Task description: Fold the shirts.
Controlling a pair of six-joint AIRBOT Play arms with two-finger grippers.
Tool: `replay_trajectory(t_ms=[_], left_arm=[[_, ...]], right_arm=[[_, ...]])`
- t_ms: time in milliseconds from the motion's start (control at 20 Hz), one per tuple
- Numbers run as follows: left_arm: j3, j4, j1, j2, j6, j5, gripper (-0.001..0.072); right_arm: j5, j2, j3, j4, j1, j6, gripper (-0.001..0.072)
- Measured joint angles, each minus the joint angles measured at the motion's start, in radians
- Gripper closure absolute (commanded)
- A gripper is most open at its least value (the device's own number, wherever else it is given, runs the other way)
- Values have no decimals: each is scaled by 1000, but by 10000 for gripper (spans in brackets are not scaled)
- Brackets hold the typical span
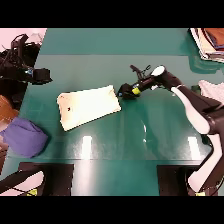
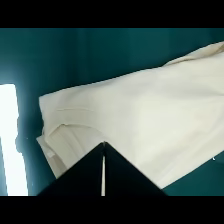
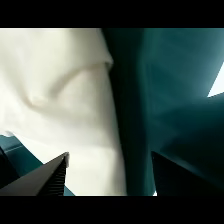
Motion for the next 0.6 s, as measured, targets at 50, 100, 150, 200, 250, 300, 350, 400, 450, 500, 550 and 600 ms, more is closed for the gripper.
replay_trajectory(t_ms=[50,100,150,200,250,300,350,400,450,500,550,600], left_arm=[[0,-22,0,7,0,-8,683],[0,-40,0,12,1,-13,683],[0,-53,0,16,1,-18,683],[0,-68,0,19,1,-21,683],[0,-84,0,21,2,-23,684],[0,-98,0,23,2,-24,684],[0,-113,0,23,2,-26,684],[0,-127,0,24,2,-28,684],[0,-138,-2,25,2,-28,684],[0,-144,-9,25,2,-28,684],[0,-150,-20,25,2,-28,684],[0,-153,-35,25,3,-28,684]], right_arm=[[11,-36,42,25,20,-2,118],[18,-65,80,38,40,-2,182],[22,-93,120,46,62,-3,265],[25,-121,159,53,84,-3,412],[29,-141,194,55,102,-6,603],[33,-158,230,68,119,-14,695],[35,-168,260,76,132,-24,696],[35,-177,290,79,142,-34,696],[35,-180,314,79,147,-40,696],[30,-175,335,79,146,-41,696],[20,-162,344,71,138,-41,696],[11,-139,346,50,122,-36,696]])
